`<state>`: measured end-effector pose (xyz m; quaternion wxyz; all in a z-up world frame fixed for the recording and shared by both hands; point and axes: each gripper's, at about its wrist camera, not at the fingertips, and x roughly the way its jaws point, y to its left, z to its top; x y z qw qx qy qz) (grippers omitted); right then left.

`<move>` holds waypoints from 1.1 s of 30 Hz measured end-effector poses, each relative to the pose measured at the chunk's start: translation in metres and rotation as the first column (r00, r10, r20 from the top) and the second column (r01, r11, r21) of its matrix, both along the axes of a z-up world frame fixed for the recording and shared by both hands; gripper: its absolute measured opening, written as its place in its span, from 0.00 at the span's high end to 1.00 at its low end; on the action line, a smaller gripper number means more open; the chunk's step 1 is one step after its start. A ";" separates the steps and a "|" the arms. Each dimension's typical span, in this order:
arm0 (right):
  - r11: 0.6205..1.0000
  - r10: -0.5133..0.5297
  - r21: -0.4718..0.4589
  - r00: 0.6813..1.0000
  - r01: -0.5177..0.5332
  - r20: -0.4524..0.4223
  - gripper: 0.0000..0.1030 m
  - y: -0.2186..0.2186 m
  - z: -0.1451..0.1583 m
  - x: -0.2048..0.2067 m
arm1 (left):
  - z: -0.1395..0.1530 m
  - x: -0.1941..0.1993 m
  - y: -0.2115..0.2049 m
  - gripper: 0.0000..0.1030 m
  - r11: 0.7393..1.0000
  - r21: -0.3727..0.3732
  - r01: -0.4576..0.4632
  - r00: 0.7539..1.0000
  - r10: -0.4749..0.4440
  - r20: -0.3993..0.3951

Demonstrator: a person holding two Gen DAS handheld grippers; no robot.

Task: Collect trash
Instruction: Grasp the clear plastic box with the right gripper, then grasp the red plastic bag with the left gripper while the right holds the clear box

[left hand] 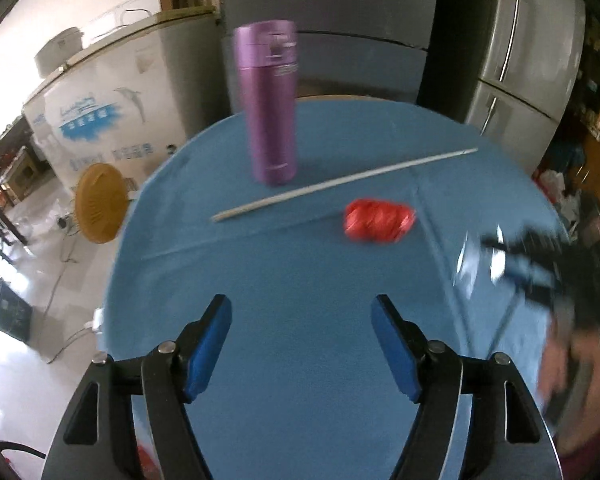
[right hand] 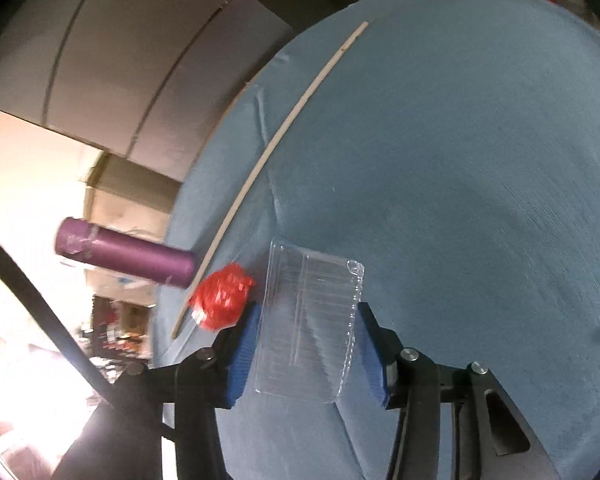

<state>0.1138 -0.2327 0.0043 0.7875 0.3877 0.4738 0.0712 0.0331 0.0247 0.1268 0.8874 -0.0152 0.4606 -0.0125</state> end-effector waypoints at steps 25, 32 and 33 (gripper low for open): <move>0.993 0.078 0.066 0.976 -0.093 0.202 0.51 -0.043 -0.010 -0.083 | -0.108 0.136 -0.062 0.40 0.997 -0.054 -0.056 0.969 0.041 -0.243; 0.993 0.085 0.068 0.972 -0.102 0.218 0.51 -0.033 -0.002 -0.094 | -0.100 0.077 -0.066 0.46 0.996 -0.060 0.060 0.974 -0.072 -0.213; 0.992 0.087 0.066 0.972 -0.104 0.220 0.51 -0.031 0.000 -0.096 | -0.098 0.065 -0.066 0.47 0.995 -0.061 0.082 0.973 -0.093 -0.209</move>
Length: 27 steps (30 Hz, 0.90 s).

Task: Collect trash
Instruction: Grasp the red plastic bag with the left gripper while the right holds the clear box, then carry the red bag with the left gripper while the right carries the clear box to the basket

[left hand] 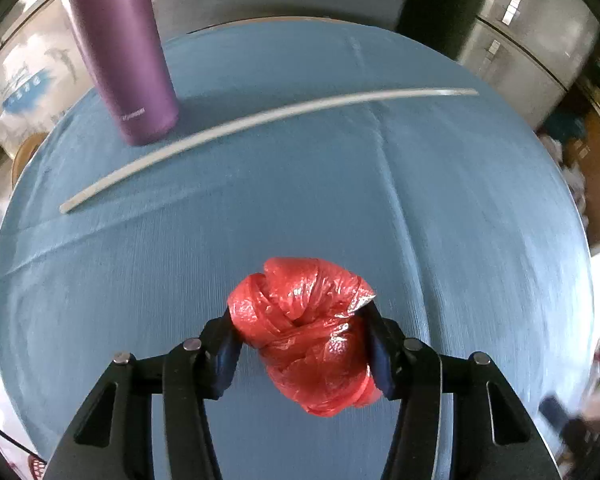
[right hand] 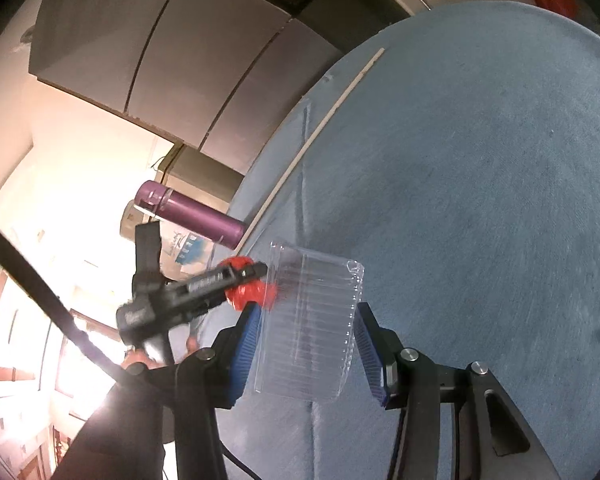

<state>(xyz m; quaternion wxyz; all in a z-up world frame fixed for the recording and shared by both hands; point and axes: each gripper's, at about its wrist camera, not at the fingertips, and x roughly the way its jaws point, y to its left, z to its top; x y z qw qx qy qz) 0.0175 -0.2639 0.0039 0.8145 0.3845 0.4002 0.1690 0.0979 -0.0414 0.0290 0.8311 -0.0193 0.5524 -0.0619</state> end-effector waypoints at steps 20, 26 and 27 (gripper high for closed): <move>0.995 0.060 -0.090 0.989 -0.048 0.137 0.51 0.034 0.061 -0.074 | 0.106 -0.175 0.035 0.47 0.995 0.099 0.014 0.970 -0.038 0.240; 0.991 0.082 -0.122 0.978 -0.059 0.191 0.51 0.045 0.086 -0.098 | 0.130 -0.215 0.046 0.47 0.986 0.166 -0.027 0.941 -0.031 0.338; 0.990 0.087 -0.127 0.976 -0.063 0.200 0.51 0.048 0.090 -0.103 | 0.135 -0.223 0.048 0.47 0.984 0.172 -0.033 0.935 -0.031 0.354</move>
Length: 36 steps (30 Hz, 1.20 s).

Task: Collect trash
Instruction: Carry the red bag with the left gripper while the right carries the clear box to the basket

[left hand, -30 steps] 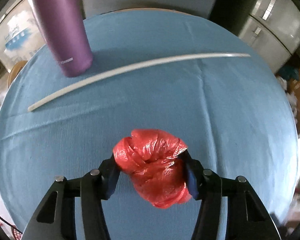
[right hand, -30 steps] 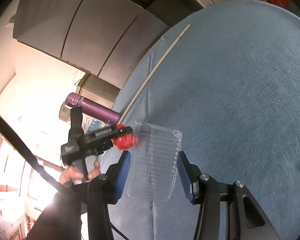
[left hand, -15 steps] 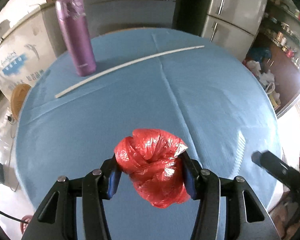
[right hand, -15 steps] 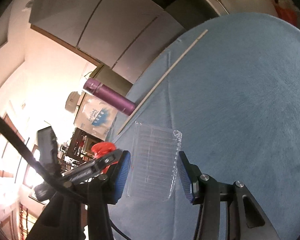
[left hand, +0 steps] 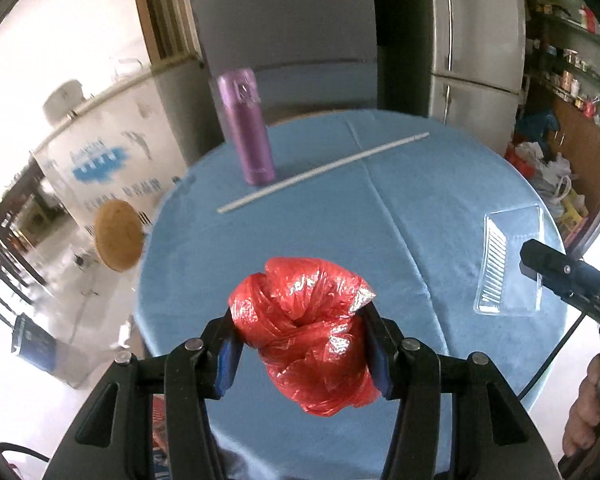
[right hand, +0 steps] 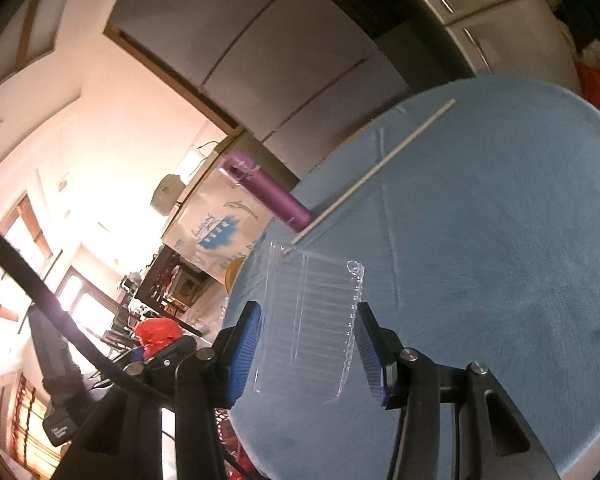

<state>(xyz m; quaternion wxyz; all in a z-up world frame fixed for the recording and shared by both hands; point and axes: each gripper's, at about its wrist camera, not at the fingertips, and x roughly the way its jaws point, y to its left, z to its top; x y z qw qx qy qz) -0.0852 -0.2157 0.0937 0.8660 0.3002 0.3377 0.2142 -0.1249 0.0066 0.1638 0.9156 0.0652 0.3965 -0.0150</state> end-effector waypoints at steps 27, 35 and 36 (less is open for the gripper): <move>0.993 0.081 -0.096 0.979 -0.064 0.187 0.51 0.065 0.082 -0.083 | 0.059 -0.117 0.049 0.47 0.996 0.048 -0.071 0.968 0.057 0.246; 0.990 0.101 -0.117 0.973 -0.078 0.207 0.51 0.079 0.092 -0.089 | 0.063 -0.129 0.057 0.47 0.996 0.045 -0.076 0.961 0.062 0.269; 0.990 0.104 -0.119 0.972 -0.080 0.211 0.51 0.080 0.092 -0.088 | 0.064 -0.131 0.058 0.47 0.996 0.046 -0.079 0.960 0.063 0.273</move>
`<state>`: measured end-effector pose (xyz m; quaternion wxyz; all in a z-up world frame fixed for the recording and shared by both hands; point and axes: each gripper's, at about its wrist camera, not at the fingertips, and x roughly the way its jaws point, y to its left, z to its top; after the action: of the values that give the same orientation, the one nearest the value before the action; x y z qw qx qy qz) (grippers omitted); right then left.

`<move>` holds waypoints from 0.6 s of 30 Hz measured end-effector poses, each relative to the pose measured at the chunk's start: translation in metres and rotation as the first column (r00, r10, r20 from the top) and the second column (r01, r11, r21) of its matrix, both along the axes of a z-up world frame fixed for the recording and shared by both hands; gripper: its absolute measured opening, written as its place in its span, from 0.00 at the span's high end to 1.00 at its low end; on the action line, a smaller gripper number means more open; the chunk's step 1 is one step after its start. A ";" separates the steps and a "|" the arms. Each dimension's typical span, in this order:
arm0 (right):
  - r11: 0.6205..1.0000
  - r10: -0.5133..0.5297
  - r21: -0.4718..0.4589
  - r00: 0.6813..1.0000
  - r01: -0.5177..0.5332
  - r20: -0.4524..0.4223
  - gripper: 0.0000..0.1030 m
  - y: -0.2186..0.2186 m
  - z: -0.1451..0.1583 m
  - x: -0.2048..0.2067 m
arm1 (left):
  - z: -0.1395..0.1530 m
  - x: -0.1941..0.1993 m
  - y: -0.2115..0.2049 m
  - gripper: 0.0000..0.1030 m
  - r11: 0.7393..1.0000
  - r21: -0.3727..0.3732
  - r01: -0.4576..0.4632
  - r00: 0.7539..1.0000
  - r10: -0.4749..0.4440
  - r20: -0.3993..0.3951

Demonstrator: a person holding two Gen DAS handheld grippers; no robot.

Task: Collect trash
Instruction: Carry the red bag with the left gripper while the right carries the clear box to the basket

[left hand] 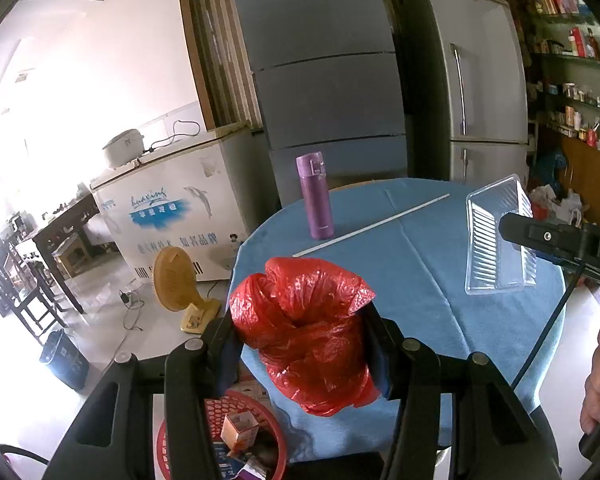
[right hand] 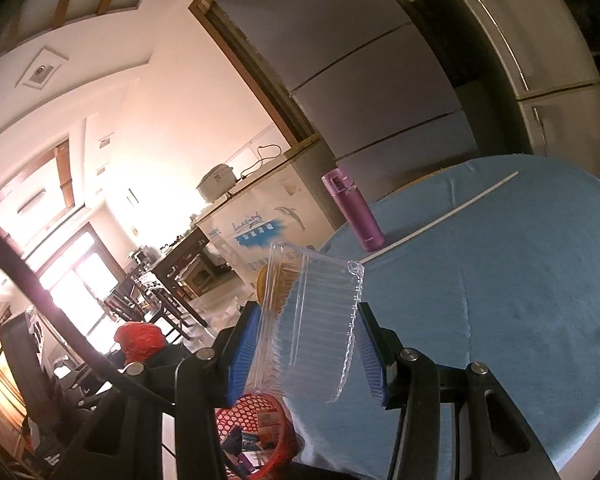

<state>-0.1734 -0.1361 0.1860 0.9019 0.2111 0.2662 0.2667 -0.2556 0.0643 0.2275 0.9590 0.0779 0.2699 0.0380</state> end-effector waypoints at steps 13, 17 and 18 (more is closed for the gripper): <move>1.000 0.025 -0.011 0.999 -0.025 0.021 0.51 0.004 0.003 -0.005 | 0.005 -0.013 0.006 0.47 1.000 0.020 -0.014 1.000 0.014 0.026; 0.999 0.038 -0.013 0.999 -0.037 0.028 0.51 0.005 0.004 -0.007 | 0.006 -0.017 0.007 0.47 0.999 0.028 -0.019 0.999 0.018 0.031; 0.999 0.042 -0.014 0.999 -0.041 0.029 0.51 0.007 0.004 -0.008 | 0.006 -0.018 0.006 0.47 0.999 0.030 -0.020 0.999 0.019 0.033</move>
<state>-0.1812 -0.1294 0.1904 0.9013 0.1957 0.2592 0.2866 -0.2735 0.0708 0.2335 0.9616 0.0891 0.2542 0.0525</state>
